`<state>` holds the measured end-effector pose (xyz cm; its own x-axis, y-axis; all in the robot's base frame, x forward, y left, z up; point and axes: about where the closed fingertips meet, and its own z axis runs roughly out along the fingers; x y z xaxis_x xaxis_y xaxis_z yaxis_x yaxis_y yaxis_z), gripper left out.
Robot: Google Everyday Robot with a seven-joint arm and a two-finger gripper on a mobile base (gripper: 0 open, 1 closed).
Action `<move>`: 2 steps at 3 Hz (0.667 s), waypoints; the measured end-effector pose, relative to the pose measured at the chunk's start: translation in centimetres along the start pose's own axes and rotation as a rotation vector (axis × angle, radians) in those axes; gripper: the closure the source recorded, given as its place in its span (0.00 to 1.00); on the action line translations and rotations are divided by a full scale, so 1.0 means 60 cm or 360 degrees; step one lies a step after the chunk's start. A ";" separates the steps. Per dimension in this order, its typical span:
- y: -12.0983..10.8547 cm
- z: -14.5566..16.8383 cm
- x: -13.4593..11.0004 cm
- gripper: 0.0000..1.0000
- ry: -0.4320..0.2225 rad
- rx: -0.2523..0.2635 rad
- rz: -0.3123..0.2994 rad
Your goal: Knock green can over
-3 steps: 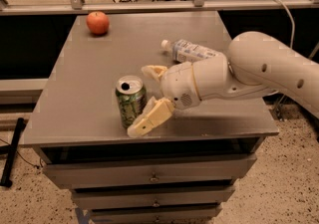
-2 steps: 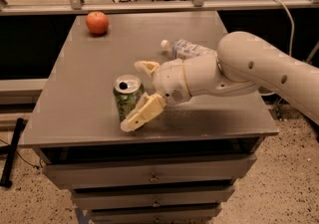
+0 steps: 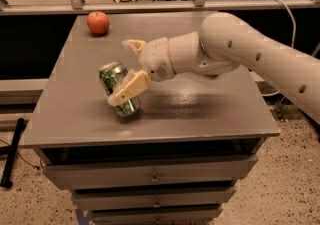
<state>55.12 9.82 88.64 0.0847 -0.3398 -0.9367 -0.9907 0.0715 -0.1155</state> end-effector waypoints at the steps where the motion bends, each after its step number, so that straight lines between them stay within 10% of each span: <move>1: -0.048 0.033 -0.034 0.00 -0.0021 -0.0017 -0.0033; 2: -0.072 0.059 -0.047 0.00 -0.0048 -0.0037 -0.0020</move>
Offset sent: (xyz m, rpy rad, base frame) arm 0.0655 0.0528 0.0233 0.0470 0.0079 0.0313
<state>59.56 13.77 90.59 0.1000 -0.3120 -0.9448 -0.9917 0.0456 -0.1200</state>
